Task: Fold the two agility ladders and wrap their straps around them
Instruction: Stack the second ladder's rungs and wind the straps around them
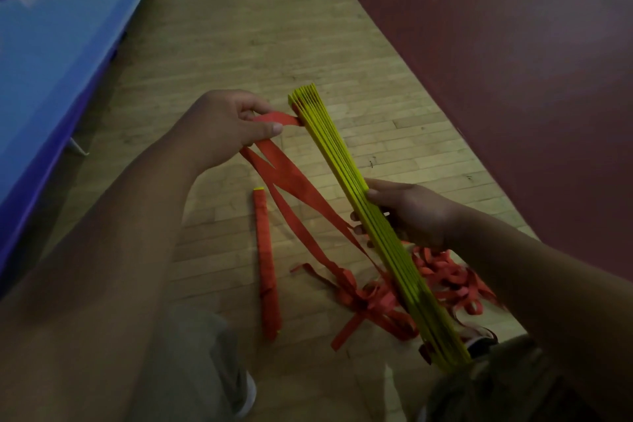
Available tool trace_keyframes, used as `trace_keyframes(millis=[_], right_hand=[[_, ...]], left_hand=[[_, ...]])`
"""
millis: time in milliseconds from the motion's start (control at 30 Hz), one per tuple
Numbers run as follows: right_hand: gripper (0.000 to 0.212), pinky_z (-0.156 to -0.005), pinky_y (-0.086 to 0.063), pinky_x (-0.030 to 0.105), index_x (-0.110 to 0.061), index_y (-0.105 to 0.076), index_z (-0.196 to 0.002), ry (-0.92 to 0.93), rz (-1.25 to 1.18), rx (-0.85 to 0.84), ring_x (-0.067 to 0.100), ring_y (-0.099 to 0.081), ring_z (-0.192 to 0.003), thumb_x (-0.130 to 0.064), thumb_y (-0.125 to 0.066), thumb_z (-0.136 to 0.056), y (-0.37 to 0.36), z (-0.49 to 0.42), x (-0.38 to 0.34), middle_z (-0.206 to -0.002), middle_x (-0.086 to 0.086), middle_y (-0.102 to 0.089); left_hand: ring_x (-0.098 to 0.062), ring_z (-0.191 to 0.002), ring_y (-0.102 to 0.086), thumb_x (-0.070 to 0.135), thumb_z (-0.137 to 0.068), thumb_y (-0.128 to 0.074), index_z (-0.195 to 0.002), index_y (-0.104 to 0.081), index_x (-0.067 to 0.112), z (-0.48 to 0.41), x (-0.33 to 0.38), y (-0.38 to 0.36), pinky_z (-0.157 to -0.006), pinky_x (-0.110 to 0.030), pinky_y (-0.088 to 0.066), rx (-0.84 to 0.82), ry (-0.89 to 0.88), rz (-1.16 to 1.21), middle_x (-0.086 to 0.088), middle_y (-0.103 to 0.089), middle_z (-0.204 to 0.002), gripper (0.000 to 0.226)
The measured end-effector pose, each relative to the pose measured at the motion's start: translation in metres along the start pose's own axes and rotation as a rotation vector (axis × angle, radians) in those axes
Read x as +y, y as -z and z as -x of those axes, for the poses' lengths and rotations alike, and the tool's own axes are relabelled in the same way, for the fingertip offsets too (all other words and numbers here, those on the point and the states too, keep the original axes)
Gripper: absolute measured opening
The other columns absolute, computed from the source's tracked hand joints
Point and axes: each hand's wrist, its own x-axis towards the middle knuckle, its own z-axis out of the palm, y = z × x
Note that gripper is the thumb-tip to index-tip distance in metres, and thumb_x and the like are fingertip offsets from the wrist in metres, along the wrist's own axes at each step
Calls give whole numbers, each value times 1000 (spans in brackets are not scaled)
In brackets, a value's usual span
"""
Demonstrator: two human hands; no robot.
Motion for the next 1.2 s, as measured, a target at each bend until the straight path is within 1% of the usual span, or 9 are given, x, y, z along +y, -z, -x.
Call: trace_keyframes(millis=[133,267,367,500,667,767,900,1067,1200], right_hand=[[38,-89,-53,54,-46,-69,-140,35,66,27,36,-75,-104,-31,-73,-106,5,-4,1,-122,14,-78],[50,-96,-62,52,-14,-76,-131,8,116,76,33,-79,-103,-38,-86,-89,5,-2,1,-113,13,-83],[49,-84,-63,46,-7,-78,-123,-6,136,78,31,-78,-94,-39,-85,-87,7,1,0,-104,14,-82],[39,-77,-62,40,-5,-78,-124,1,121,76,31,-78,-92,-32,-83,-96,10,4,-3,-103,15,-81],[31,-88,-62,43,-17,-71,-135,-2,129,46,30,-78,-107,-29,-71,-106,8,7,-4,-117,8,-82],[32,-92,-61,45,-17,-66,-139,20,123,37,29,-78,-110,-29,-66,-110,4,7,-4,-118,9,-83],[31,-88,-61,43,-15,-65,-139,40,138,47,26,-80,-103,-28,-64,-111,1,10,-8,-109,6,-84],[29,-86,-64,38,-18,-66,-138,46,192,49,28,-81,-104,-28,-63,-112,-1,16,-11,-109,6,-84],[29,-93,-64,43,-16,-66,-137,40,200,73,33,-80,-109,-29,-64,-111,0,15,-12,-111,10,-84]], left_hand=[[-12,-82,-80,40,-86,-92,-117,-79,34,-1,-1,-2,-92,-42,-63,-24,-15,3,6,-82,-89,34],[-9,-83,-76,39,-85,-92,-139,-65,44,1,5,-2,-81,-29,-57,-105,-92,-92,0,-79,-93,62],[0,-86,-73,32,-84,-93,-121,-73,48,3,6,3,-75,-20,-49,-243,-97,-185,9,-77,-101,45],[2,-90,-70,17,-87,-91,-102,-83,36,3,-1,4,-75,-11,-51,-325,-113,-360,13,-76,-100,26],[-7,-79,-71,25,-91,-83,-88,-73,38,-4,-8,-4,-75,-35,-58,-129,-177,-458,12,-73,-87,17],[-10,-79,-73,31,-102,-67,-95,-68,39,-4,-7,-11,-78,-40,-60,-156,-177,-478,13,-73,-89,11],[-9,-81,-76,21,-107,-55,-98,-71,35,-6,-6,-17,-86,-46,-64,-211,-113,-362,11,-77,-93,23],[-13,-93,-80,15,-98,-75,-94,-75,29,-5,-9,-8,-97,-53,-64,-282,-19,-102,7,-81,-99,14],[-28,-105,-79,19,-75,-96,-70,-62,21,3,-2,1,-104,-59,-59,-353,-25,-45,-9,-81,-107,35]])
